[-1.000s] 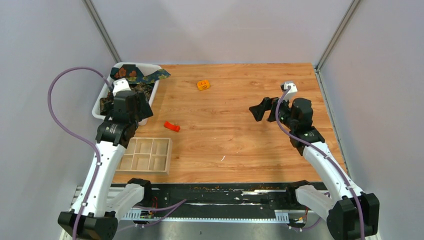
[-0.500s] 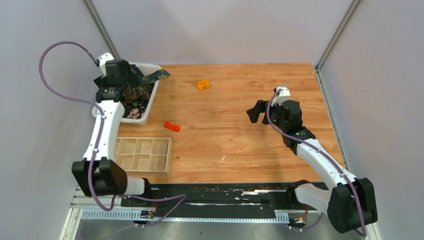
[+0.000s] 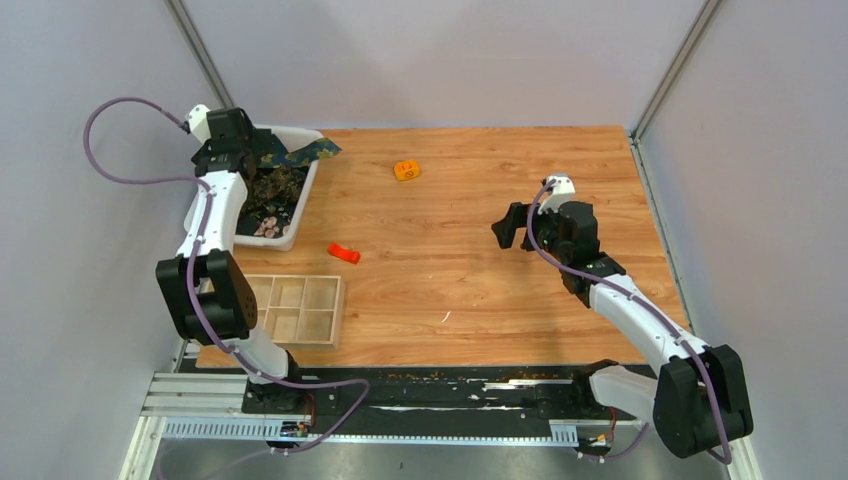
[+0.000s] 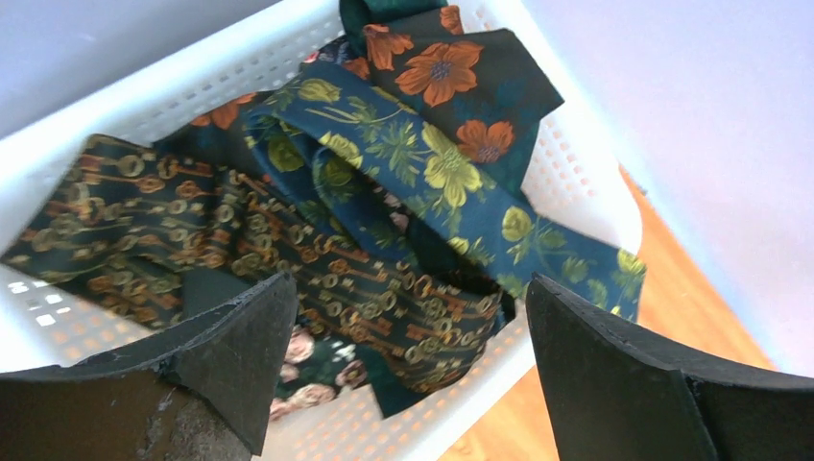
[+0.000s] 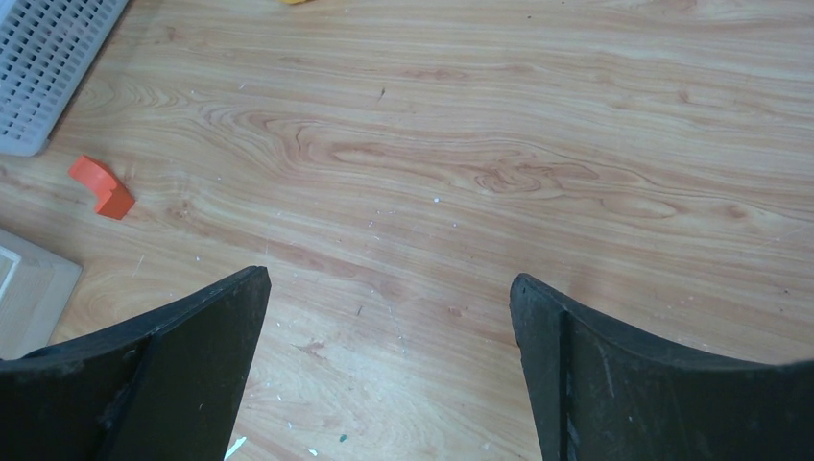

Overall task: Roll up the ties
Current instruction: Pick up the tie from the bin.

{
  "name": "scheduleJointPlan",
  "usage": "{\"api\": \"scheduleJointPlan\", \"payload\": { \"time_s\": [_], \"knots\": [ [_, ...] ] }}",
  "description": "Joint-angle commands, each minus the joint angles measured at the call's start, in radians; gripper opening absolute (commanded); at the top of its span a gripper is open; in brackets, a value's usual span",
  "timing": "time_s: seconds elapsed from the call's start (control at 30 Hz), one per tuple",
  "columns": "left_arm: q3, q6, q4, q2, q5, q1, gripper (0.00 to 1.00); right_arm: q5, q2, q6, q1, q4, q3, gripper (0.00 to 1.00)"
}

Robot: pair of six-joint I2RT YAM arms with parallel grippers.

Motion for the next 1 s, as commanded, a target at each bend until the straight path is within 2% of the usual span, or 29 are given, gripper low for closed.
{"api": "scheduleJointPlan", "payload": {
  "time_s": [0.0, 0.33, 0.7, 0.97],
  "knots": [
    [-0.004, -0.219, 0.144, 0.059, 0.094, 0.046, 0.94, -0.001, 0.008, -0.011, 0.007, 0.034, 0.015, 0.98],
    [0.019, -0.372, 0.234, 0.185, 0.093, 0.076, 0.89, -0.001, 0.029, -0.008, 0.008, 0.022, 0.03, 0.97],
    [0.008, -0.437, 0.303, 0.25, 0.069, 0.11, 0.82, 0.003, 0.04, -0.012, 0.014, 0.011, 0.04, 0.97],
    [0.034, -0.452, 0.321, 0.307, 0.065, 0.123, 0.71, 0.004, 0.049, -0.012, 0.014, 0.004, 0.048, 0.97]
  ]
}}
